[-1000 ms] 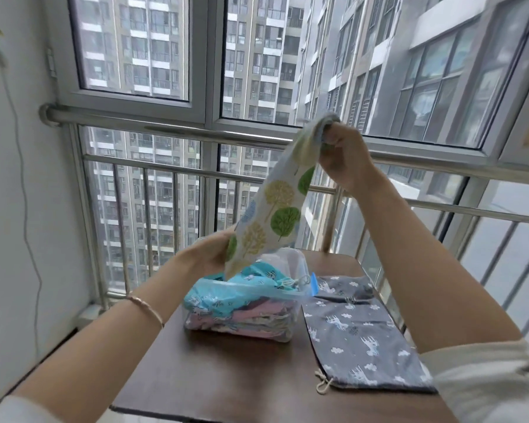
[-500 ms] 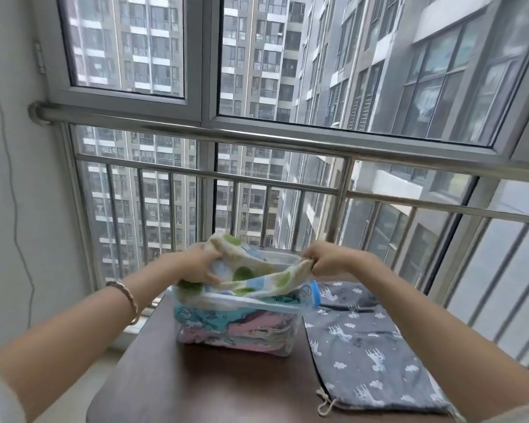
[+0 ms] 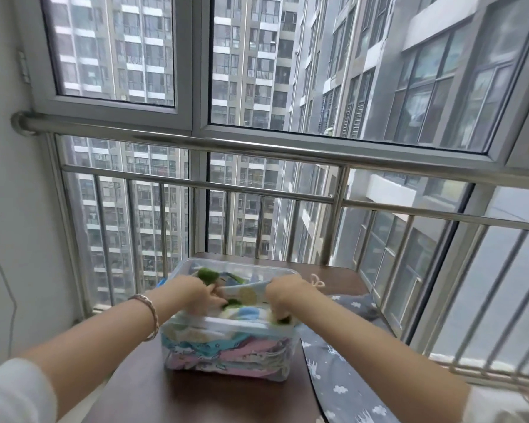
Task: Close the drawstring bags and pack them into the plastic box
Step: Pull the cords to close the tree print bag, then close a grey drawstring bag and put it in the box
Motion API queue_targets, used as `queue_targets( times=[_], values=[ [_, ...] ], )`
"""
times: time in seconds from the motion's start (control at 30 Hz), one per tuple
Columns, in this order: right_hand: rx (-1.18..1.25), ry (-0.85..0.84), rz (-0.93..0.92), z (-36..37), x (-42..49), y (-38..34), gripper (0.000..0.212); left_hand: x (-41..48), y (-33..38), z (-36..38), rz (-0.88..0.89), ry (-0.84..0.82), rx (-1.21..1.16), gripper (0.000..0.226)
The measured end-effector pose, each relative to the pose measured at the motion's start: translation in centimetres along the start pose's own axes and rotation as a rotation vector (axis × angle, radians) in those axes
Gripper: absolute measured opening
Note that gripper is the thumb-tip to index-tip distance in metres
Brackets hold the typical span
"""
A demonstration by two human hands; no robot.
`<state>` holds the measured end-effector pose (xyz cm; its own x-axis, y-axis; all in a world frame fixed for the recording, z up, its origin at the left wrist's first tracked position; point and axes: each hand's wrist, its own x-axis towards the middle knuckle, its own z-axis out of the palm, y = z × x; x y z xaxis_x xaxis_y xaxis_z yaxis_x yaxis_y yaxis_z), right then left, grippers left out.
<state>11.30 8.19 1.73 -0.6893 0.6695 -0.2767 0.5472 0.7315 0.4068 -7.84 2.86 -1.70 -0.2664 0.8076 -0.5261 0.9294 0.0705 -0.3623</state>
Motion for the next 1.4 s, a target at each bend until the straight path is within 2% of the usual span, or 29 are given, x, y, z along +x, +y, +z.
queue_targets(
  times=[0.07, 0.13, 0.27, 0.37, 0.47, 0.53, 0.6, 0.7, 0.77, 0.83, 0.93, 1.07, 1.2, 1.27, 1.33, 1.4],
  values=[
    [0.009, 0.007, -0.003, 0.5, 0.5, -0.4, 0.027, 0.9, -0.4, 0.4, -0.028, -0.092, -0.047, 0.061],
    [0.032, 0.012, -0.009, 1.3, 1.1, -1.2, 0.03, 1.6, -0.7, 0.7, -0.037, -0.089, -0.094, 0.061],
    [0.109, -0.167, -0.029, 2.5, 2.6, -1.7, 0.035, 1.9, -0.3, 0.4, -0.022, -0.101, -0.054, 0.064],
    [0.155, -0.292, -0.097, 2.4, 3.7, -1.0, 0.04, 1.6, 0.3, 0.1, 0.027, -0.092, 0.009, 0.074],
    [0.151, -0.356, -0.135, 3.1, 4.8, -0.6, 0.048, 1.5, 1.0, 0.0, -0.019, -0.093, -0.077, 0.076],
    [0.187, -0.351, -0.132, 3.6, 5.0, -0.6, 0.043, 0.9, 1.4, 0.2, -0.027, -0.047, -0.085, 0.074],
    [0.323, -0.28, -0.105, 3.7, 4.6, -0.3, 0.037, -0.5, 1.6, -0.1, 0.006, 0.029, -0.198, 0.064],
    [0.759, -0.068, -0.079, 2.8, 2.8, 1.6, 0.037, -1.8, 1.7, -1.5, 0.103, 0.159, -0.451, 0.047],
    [1.024, 0.09, -0.091, 1.8, 0.8, 3.4, 0.04, -2.5, 2.5, -3.0, 0.14, 0.396, -0.646, 0.038],
    [1.17, 0.229, -0.069, 1.6, -1.7, 5.2, 0.036, -4.1, 5.1, -4.8, 0.21, 0.628, -0.77, 0.034],
    [1.222, 0.375, 0.012, 3.0, -5.0, 7.3, 0.028, -6.7, 10.4, -7.1, 0.285, 0.804, -0.665, 0.032],
    [1.225, 0.387, 0.143, 7.9, -9.4, 8.8, 0.02, -8.3, 17.9, -7.2, 0.44, 0.925, -0.508, 0.034],
    [1.177, 0.297, 0.249, 13.7, -12.7, 9.1, 0.029, -7.9, 23.1, -4.9, 0.516, 0.891, -0.408, 0.02],
    [1.08, 0.144, 0.266, 16.0, -13.6, 8.7, 0.034, -7.1, 24.7, -3.3, 0.543, 0.701, -0.386, 0.026],
    [0.965, -0.049, 0.275, 18.2, -14.3, 7.8, 0.037, -6.4, 26.1, -1.5, 0.507, 0.454, -0.334, 0.045],
    [0.888, -0.169, 0.286, 19.4, -14.8, 6.6, 0.04, -5.5, 27.1, 0.2, 0.448, 0.343, -0.272, 0.05]
  ],
)
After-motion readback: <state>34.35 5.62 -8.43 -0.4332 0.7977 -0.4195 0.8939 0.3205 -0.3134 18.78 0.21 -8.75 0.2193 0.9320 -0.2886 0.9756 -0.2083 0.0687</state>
